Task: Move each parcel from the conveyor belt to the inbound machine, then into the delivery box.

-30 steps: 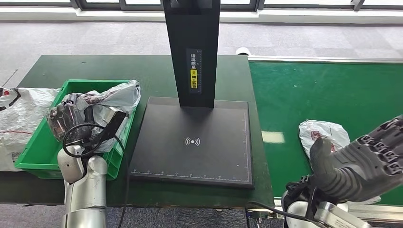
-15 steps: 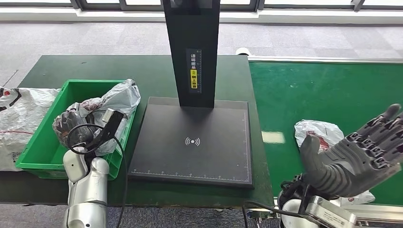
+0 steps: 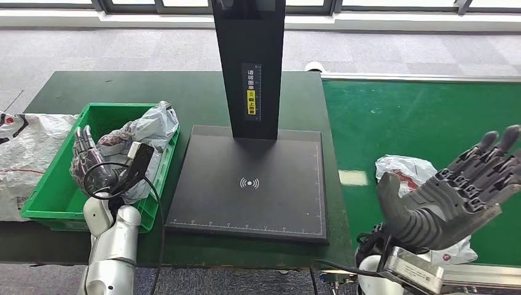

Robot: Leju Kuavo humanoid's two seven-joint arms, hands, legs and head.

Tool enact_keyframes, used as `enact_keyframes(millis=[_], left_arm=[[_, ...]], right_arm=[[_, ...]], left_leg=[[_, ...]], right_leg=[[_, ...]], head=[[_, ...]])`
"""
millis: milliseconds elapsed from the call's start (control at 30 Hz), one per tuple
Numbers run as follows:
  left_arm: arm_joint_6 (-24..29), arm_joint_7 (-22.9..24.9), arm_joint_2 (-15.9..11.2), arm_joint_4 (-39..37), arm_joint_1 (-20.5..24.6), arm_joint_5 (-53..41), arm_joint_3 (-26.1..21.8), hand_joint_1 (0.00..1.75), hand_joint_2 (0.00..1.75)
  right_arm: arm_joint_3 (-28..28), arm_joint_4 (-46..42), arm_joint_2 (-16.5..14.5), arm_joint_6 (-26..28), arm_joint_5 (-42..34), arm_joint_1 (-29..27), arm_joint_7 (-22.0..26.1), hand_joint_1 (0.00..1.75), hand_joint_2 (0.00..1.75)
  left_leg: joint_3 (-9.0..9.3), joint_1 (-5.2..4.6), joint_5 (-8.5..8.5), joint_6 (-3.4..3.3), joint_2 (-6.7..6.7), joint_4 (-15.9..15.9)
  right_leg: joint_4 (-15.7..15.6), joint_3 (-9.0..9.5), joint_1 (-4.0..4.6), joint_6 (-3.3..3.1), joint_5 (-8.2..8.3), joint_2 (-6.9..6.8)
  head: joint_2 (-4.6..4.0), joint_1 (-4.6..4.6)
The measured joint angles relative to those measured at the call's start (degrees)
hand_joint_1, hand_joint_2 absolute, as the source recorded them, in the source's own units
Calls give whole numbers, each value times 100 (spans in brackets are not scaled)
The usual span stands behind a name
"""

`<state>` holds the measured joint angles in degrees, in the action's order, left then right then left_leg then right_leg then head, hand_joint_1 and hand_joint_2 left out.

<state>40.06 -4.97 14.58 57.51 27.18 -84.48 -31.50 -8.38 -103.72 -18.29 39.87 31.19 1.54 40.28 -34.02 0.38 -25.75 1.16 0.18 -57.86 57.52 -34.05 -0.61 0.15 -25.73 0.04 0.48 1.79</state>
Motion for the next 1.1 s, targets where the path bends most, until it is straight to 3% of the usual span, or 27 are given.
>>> enact_keyframes(millis=[133, 300, 367, 500, 600, 867, 1000, 1100], left_arm=[[0, -242, 9, 44, -3, 131, -12, 0, 0], [0, -1193, 151, 340, -6, 581, -262, 0, 0], [0, -1904, 244, 474, 3, 1265, -419, 0, 0], [-73, -3288, 421, 489, -25, 3885, -510, 0, 0], [-301, -3495, 513, 724, -266, 4864, -166, 0, 0], [-428, -3528, 548, 1812, -954, 5858, 1383, 0, 0], [-557, -3533, 476, 2405, -1212, 6304, 1986, 0, 175], [-707, -3534, 427, 2767, -1383, 6422, 2343, 0, 175]], right_arm=[[-3, 31, 0, 0, 1, 4, 1, 0, 175], [-4, 68, 0, 0, 8, 9, 1, 0, 175], [-3, 86, 0, 1, 25, 10, 1, 0, 175], [19, 114, 0, 1, 70, 9, 1, 0, 175], [62, 124, 0, 2, 108, 0, 1, 0, 175], [385, 125, 0, 2, 313, -100, -7, 0, 175], [734, 191, -1, 2, 629, -203, -25, 0, 175], [1026, 314, -3, 1, 1050, -267, -238, 0, 175]], left_leg=[[0, 0, 0, 0, 0, 0], [-1, 0, 0, 0, 0, 0], [-1, 0, 0, 0, 0, 0], [1, 0, -1, 0, 1, 0], [0, 0, -1, 0, 2, -1], [-2, -1, -4, -3, 4, -1], [-2, -1, -5, -3, 1, -1], [-4, 0, -6, -4, -1, 0]], right_leg=[[0, 0, 1, 0, 0, 0], [0, -2, 2, 0, 0, 1], [0, -3, 1, 0, 0, 1], [-1, -5, 0, 0, 0, 3], [-2, -7, 0, 0, 0, 2], [-3, -7, 0, 1, 0, 4], [-3, -6, 1, 2, -1, 1], [-3, -6, 1, 3, -3, -3]], head=[[0, 1], [0, 1], [0, 0], [0, 0], [0, 0], [0, 0], [0, 0], [0, 0]])
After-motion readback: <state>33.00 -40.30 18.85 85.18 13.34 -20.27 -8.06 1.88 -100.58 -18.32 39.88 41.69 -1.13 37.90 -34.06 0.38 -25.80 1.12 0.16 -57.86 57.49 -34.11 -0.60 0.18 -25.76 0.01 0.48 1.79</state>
